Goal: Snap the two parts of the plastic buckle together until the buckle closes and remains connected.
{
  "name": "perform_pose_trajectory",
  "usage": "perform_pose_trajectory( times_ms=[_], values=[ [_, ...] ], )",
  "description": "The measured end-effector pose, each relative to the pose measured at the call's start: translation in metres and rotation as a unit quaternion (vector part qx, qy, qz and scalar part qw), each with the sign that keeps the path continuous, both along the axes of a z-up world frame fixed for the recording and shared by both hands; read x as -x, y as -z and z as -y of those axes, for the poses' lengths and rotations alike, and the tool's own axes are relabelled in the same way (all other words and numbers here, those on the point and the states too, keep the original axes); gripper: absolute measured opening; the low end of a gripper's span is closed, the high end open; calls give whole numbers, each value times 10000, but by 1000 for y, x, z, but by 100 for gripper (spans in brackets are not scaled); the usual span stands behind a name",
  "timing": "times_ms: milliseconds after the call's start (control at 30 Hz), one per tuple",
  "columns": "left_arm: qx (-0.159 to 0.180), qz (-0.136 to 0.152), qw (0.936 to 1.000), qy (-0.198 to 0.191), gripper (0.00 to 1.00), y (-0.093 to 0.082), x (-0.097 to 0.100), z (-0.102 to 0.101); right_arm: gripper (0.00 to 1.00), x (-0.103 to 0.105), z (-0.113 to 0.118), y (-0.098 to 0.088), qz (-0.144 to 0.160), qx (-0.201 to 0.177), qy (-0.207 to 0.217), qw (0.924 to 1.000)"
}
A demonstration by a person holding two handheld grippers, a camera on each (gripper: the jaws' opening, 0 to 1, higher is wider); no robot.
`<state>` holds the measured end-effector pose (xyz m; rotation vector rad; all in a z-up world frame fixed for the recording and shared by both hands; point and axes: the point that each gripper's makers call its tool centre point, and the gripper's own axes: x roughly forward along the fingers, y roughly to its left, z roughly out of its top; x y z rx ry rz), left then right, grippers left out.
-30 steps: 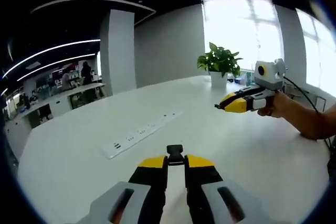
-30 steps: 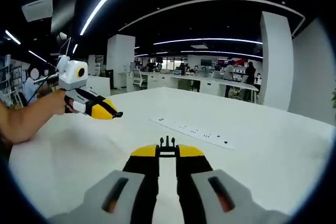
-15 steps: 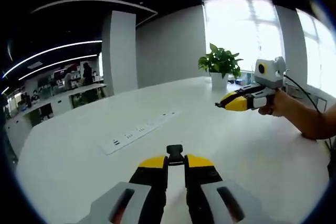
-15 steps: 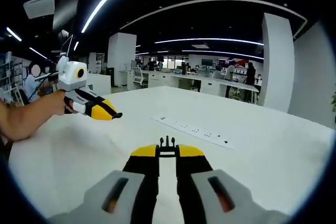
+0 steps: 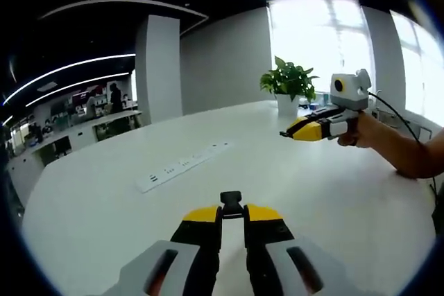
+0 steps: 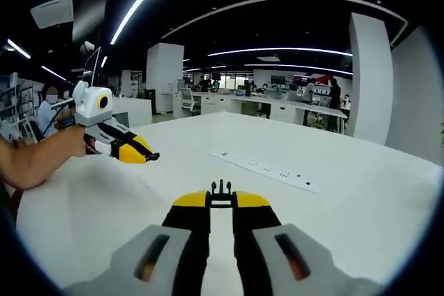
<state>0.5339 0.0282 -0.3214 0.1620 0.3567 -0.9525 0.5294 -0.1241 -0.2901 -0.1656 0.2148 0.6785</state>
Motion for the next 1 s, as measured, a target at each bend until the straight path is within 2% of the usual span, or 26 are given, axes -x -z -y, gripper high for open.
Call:
perform_pose_trajectory(
  times_ms=[533, 1000],
  values=[
    [-46, -62, 10000, 44, 10, 4, 16, -4, 9, 18, -10, 4, -47, 60, -125, 9999],
    [-144, -95, 9998, 142, 11, 11, 38, -10, 10, 36, -15, 8, -56, 112, -234, 9996]
  ],
)
